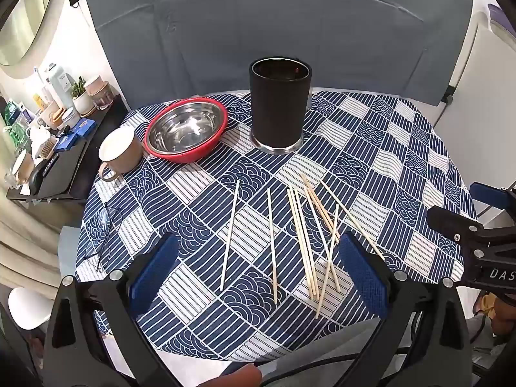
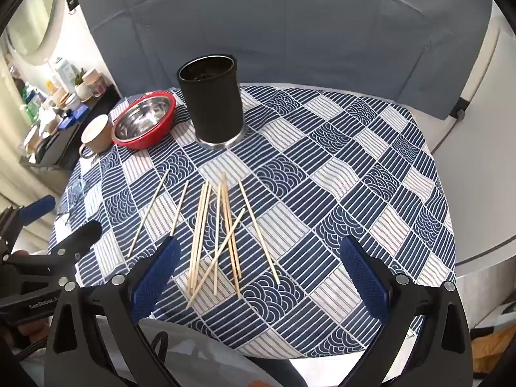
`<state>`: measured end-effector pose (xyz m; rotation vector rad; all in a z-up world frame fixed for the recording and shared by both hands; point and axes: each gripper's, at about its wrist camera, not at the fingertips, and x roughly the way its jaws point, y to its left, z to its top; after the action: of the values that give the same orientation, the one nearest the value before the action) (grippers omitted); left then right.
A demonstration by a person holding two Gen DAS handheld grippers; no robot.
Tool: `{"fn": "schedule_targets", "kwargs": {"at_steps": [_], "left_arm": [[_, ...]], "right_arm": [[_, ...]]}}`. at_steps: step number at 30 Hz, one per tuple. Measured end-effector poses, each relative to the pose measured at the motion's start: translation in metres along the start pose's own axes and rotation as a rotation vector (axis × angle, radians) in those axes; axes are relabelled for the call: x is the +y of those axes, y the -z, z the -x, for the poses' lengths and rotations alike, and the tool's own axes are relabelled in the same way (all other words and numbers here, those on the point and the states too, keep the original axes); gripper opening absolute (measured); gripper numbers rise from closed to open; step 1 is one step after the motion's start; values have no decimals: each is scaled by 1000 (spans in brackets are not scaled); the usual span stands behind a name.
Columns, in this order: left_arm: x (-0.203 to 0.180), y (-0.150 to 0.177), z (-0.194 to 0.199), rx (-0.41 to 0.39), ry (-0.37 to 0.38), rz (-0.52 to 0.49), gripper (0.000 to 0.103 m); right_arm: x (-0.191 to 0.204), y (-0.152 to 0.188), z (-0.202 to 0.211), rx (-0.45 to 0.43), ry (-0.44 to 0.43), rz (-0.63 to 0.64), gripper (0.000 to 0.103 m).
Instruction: Organize utensils
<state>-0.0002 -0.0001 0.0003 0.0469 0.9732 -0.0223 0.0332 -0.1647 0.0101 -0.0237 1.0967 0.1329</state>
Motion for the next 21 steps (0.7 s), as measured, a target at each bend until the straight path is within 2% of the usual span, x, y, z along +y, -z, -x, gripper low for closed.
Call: {"fn": "schedule_targets", "kwargs": {"at_steps": [21], "left_arm": [[-2,-1,-5,13,8,5,97]], "right_arm": [[-4,-3,-2,5,2,-2,95]]}}
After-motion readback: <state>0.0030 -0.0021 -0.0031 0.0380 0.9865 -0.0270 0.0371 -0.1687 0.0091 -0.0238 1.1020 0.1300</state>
